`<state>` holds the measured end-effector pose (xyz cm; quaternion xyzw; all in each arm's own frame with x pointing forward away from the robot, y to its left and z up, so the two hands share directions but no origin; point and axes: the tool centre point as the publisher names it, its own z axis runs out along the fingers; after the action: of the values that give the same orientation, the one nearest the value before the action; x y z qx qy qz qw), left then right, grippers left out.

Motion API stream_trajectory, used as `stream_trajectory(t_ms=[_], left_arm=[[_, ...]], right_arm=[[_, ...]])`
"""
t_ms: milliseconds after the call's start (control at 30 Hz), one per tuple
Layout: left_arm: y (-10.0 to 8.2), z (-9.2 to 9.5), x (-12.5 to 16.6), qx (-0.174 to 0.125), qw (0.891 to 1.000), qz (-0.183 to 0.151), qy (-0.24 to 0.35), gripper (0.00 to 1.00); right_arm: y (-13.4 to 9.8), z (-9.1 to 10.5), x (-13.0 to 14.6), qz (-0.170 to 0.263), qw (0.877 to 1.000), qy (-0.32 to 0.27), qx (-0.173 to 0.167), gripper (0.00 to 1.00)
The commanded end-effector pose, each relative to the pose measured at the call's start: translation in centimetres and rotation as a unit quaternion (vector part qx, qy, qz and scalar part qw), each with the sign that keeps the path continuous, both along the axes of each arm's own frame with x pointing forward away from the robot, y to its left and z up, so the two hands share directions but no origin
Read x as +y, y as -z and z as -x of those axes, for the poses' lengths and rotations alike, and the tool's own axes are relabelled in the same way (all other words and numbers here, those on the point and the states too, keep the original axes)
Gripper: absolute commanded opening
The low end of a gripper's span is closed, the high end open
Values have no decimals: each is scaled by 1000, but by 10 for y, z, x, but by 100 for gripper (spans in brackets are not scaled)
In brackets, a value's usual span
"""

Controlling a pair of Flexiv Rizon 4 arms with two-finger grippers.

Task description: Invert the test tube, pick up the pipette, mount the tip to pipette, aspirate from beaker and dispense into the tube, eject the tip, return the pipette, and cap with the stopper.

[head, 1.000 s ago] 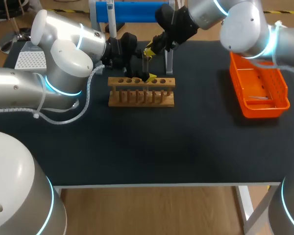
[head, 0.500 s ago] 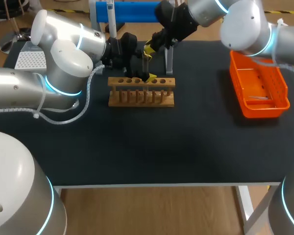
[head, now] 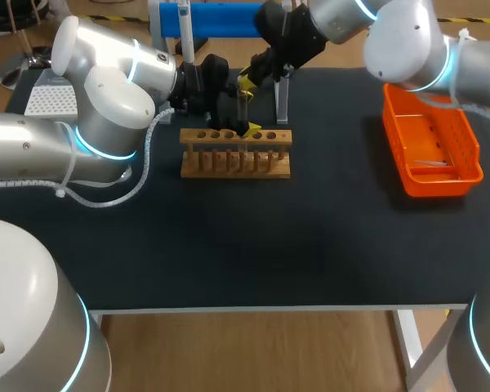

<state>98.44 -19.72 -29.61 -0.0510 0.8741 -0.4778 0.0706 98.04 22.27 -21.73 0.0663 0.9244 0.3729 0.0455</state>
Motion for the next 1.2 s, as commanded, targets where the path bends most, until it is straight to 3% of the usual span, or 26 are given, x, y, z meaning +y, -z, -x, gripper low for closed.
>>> stream_trajectory(t_ms=[33, 1133, 1167, 1200], left_arm=[[0, -1, 0, 1, 1000, -1, 0, 100], [0, -1, 0, 1, 1000, -1, 0, 100], [0, -1, 0, 1, 1000, -1, 0, 100], [0, -1, 0, 1, 1000, -1, 0, 100]], right_arm=[[1, -3, 3, 2, 1000, -2, 3, 0], [25, 4, 0, 22, 1000, -3, 20, 0], [26, 4, -1, 22, 1000, 0, 22, 12], [26, 4, -2, 21, 1000, 1, 22, 33]])
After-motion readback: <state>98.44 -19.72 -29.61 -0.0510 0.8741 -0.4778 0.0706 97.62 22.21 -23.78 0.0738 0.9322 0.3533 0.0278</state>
